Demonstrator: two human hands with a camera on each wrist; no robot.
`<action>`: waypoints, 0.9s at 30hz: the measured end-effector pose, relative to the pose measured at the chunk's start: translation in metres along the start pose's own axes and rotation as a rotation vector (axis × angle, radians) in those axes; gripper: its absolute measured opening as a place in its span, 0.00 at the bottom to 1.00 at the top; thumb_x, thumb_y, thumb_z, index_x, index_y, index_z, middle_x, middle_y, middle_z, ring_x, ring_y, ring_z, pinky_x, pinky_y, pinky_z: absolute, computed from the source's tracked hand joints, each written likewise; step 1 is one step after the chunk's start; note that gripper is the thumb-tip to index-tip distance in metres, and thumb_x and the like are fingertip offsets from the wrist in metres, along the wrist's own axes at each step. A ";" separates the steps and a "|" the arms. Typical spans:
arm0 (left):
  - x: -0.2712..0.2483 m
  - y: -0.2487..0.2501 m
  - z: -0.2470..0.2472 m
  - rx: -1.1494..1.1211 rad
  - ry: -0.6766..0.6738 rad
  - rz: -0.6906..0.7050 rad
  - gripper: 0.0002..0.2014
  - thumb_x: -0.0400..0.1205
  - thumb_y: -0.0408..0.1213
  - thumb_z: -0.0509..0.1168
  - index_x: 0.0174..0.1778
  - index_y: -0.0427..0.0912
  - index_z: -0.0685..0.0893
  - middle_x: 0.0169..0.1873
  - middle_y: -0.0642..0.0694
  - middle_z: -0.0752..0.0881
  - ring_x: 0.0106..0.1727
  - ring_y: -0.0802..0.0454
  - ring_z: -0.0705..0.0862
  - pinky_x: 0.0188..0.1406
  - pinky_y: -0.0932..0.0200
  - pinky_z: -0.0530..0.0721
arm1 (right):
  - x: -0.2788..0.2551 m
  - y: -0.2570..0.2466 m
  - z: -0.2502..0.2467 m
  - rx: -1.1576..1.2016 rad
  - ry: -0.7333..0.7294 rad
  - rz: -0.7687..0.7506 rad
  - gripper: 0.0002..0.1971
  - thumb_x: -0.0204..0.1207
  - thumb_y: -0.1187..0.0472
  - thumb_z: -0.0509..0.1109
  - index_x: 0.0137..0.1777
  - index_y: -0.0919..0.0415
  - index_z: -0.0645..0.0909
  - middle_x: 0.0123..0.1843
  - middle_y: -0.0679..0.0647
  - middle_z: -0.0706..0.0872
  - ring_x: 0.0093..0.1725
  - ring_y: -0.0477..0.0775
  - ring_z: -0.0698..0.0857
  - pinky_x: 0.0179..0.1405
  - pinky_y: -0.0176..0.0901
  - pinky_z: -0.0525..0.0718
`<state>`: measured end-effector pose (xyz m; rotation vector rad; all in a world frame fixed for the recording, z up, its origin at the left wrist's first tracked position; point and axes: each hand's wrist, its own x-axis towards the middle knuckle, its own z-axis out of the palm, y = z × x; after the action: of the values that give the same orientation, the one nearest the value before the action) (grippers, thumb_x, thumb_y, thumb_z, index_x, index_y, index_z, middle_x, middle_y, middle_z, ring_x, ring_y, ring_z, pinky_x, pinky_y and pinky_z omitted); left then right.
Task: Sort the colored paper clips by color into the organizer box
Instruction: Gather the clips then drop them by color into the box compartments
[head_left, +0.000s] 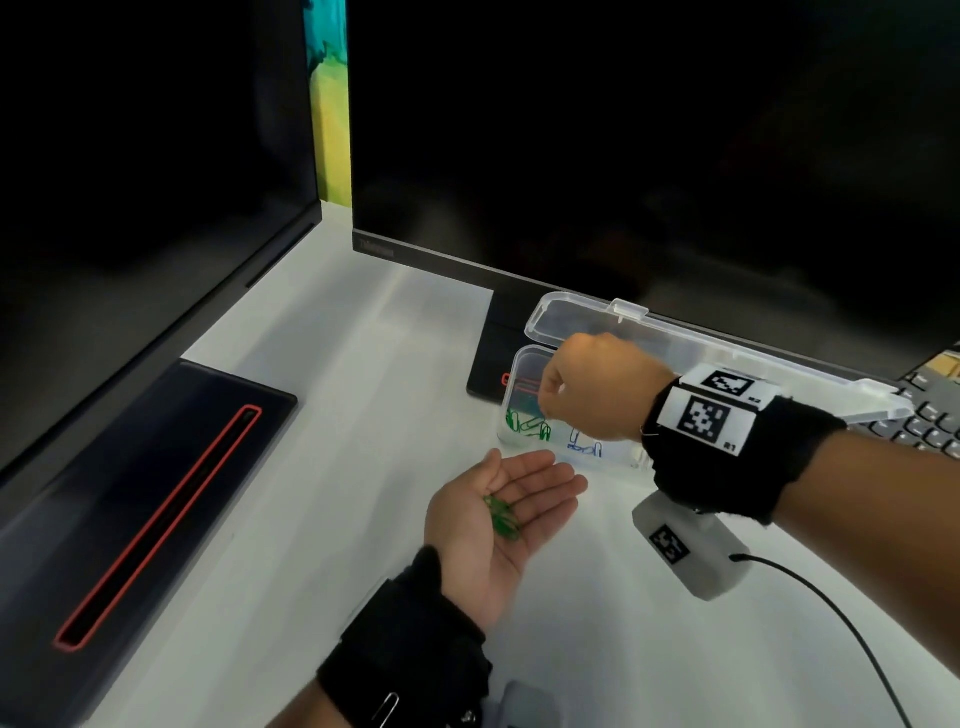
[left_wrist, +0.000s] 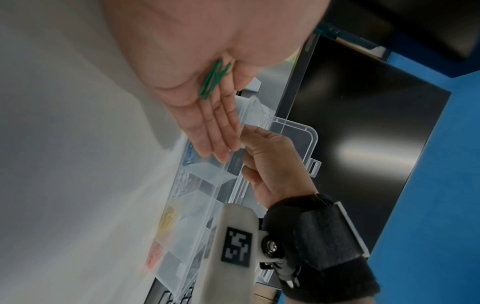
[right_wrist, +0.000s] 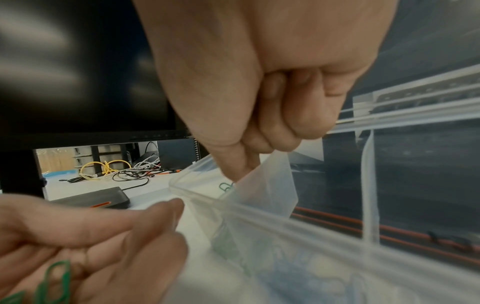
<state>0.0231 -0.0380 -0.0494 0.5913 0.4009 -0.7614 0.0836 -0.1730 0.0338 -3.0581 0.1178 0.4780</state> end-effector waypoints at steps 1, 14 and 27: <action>0.000 0.000 0.000 0.004 0.002 -0.001 0.23 0.89 0.43 0.52 0.50 0.25 0.84 0.45 0.28 0.90 0.48 0.34 0.90 0.55 0.43 0.85 | -0.001 -0.001 0.000 -0.003 -0.004 -0.004 0.12 0.78 0.56 0.63 0.44 0.58 0.88 0.44 0.54 0.91 0.41 0.55 0.89 0.43 0.50 0.90; -0.002 -0.001 0.000 0.034 -0.006 0.004 0.23 0.89 0.42 0.51 0.50 0.27 0.84 0.44 0.31 0.90 0.47 0.36 0.91 0.52 0.45 0.87 | -0.015 -0.012 -0.006 -0.354 -0.080 -0.145 0.11 0.89 0.57 0.49 0.47 0.55 0.68 0.40 0.53 0.74 0.43 0.57 0.82 0.41 0.46 0.81; -0.003 -0.003 0.001 0.047 -0.032 0.012 0.21 0.88 0.41 0.52 0.52 0.27 0.84 0.46 0.30 0.90 0.46 0.36 0.91 0.49 0.45 0.89 | -0.082 0.041 0.010 1.417 -0.032 0.059 0.15 0.84 0.53 0.63 0.36 0.56 0.71 0.24 0.46 0.59 0.22 0.46 0.55 0.16 0.33 0.57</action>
<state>0.0193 -0.0387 -0.0482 0.6244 0.3504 -0.7696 -0.0012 -0.2073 0.0478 -1.6584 0.3531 0.2442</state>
